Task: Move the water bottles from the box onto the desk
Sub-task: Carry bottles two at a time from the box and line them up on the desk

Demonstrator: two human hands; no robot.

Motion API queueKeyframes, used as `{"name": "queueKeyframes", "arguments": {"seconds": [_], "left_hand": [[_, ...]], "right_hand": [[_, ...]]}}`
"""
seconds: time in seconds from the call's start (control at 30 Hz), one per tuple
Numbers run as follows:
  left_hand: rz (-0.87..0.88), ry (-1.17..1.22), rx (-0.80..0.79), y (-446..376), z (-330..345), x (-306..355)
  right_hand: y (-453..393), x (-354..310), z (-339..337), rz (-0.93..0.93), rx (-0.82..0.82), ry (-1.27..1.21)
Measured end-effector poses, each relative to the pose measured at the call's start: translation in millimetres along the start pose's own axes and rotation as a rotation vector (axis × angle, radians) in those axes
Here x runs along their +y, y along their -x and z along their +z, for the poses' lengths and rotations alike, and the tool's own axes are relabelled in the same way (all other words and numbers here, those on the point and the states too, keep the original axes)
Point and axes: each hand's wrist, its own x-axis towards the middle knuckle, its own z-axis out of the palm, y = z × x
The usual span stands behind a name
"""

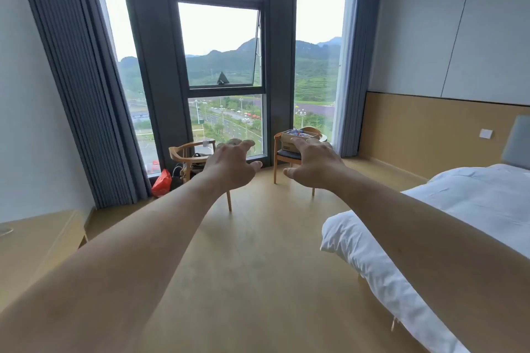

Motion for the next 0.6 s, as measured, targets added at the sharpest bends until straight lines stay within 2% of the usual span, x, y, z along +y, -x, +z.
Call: {"name": "queueKeyframes", "arguments": {"seconds": [0.2, 0.4, 0.6], "left_hand": [[-0.075, -0.006, -0.077, -147, 51, -18], [-0.07, 0.007, -0.064, -284, 95, -36], [-0.089, 0.036, -0.113, -404, 158, -74]], "right_hand": [[-144, 54, 34, 0.057, -0.065, -0.019], [-285, 96, 57, 0.074, -0.077, -0.012], [-399, 124, 117, 0.103, -0.118, 0.004]]}}
